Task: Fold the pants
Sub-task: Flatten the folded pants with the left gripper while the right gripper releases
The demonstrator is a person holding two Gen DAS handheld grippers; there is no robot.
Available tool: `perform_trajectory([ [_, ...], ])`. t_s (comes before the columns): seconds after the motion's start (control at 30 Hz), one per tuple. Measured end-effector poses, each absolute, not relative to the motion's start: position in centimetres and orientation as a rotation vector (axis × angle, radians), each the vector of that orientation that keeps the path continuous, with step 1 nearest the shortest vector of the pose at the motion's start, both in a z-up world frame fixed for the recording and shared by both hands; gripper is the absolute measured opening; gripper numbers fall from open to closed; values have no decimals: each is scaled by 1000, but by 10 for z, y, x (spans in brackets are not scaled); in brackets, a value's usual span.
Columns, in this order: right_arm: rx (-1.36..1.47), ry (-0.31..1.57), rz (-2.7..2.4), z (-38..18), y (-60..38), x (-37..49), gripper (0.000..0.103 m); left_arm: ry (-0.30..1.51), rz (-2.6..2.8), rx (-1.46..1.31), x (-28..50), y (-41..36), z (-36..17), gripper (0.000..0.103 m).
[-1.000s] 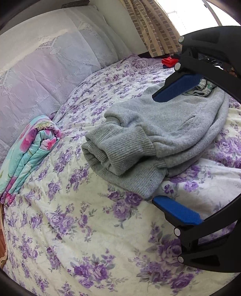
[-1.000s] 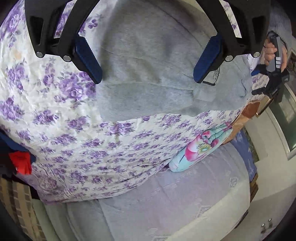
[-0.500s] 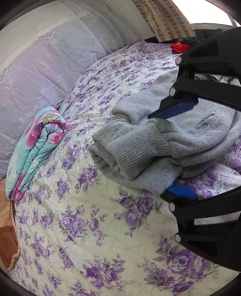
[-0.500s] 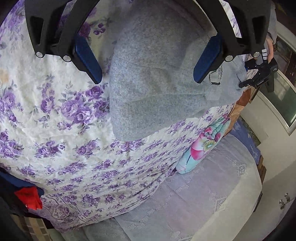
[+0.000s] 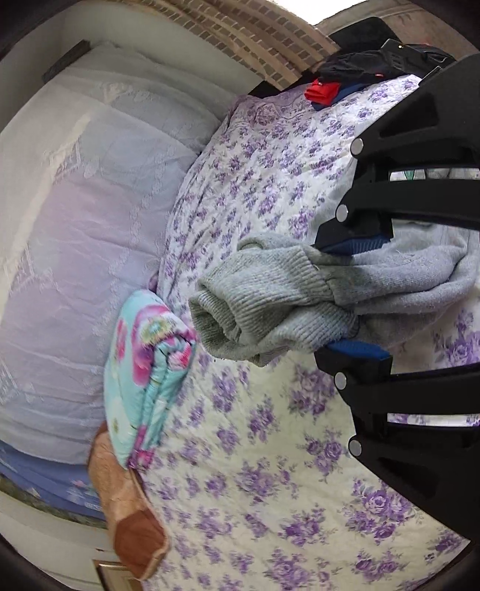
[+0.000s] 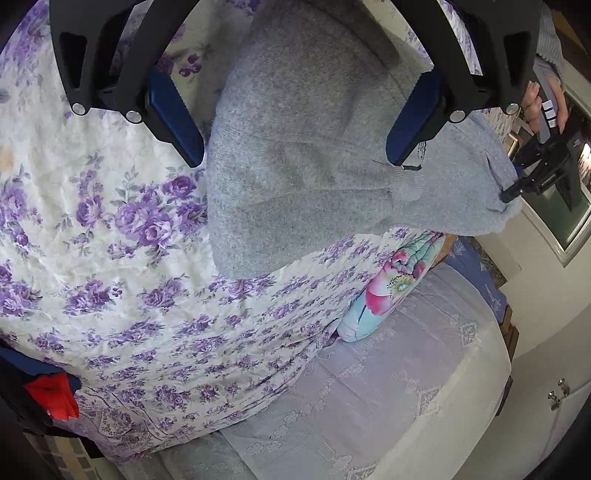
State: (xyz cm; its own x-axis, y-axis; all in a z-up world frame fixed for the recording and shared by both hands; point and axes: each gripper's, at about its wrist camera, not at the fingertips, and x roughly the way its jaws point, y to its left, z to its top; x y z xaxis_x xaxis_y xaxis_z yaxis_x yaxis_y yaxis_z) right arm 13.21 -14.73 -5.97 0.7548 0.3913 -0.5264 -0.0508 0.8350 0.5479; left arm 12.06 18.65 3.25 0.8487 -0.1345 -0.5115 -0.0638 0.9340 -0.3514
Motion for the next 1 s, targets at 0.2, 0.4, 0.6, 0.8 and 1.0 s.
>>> perform_trajectory([
  [0.2, 476, 600, 164, -37, -173, 99, 99, 476, -175, -98, 115, 81, 84, 37],
  [0.4, 538, 519, -3, -38, -234, 66, 99, 478, -323, 158, 116, -52, 66, 37],
  [0.6, 692, 465, -67, -47, -285, 47, 99, 645, -315, 447, 121, -148, -31, 42],
  [0.8, 723, 435, -84, -51, -299, 43, 99, 587, -547, 345, 82, -134, 5, 93],
  [1.0, 691, 476, -54, -54, -283, 51, 99, 523, -341, 273, 112, -91, 39, 97],
])
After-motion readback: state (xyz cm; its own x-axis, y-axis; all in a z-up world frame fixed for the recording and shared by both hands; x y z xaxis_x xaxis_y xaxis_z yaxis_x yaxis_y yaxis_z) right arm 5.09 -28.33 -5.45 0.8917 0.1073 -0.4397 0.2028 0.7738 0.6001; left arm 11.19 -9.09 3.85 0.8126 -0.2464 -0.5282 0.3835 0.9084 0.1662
